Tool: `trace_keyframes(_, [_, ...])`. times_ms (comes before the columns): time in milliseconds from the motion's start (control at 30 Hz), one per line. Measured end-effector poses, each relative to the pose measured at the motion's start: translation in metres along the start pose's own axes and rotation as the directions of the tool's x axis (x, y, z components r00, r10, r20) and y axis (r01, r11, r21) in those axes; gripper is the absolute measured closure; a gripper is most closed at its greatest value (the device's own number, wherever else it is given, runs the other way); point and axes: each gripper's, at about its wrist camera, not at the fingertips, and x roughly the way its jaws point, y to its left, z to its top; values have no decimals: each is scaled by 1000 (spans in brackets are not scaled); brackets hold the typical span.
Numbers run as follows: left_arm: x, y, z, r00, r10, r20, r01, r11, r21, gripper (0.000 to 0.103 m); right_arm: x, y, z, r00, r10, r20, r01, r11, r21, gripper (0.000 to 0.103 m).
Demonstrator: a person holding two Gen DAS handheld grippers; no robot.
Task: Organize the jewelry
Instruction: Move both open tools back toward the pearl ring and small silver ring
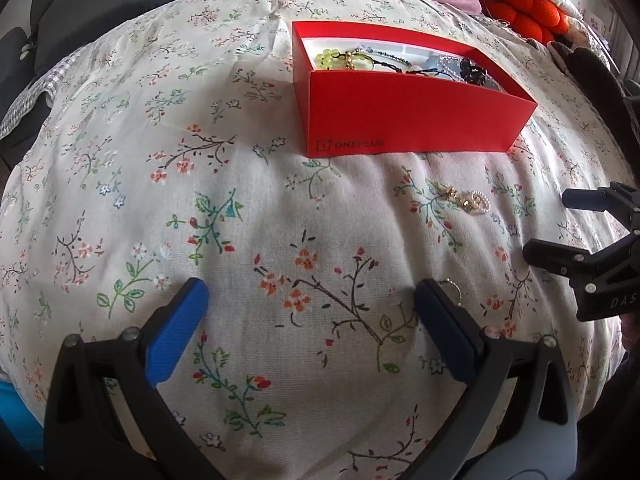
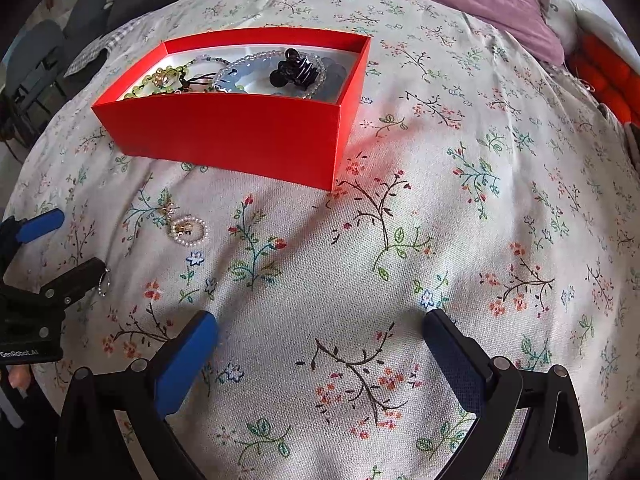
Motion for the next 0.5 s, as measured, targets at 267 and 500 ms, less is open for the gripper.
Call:
trace_keyframes(267, [-13, -9, 3, 989, -149, -13, 149, 989, 9, 23, -3, 0, 4, 1000, 6, 4, -6, 1000, -5, 0])
trace_keyframes(500, [-16, -29, -4, 980, -196, -32, 199, 976, 91, 44, -8, 6, 9, 999, 32, 41, -31, 999, -21, 1])
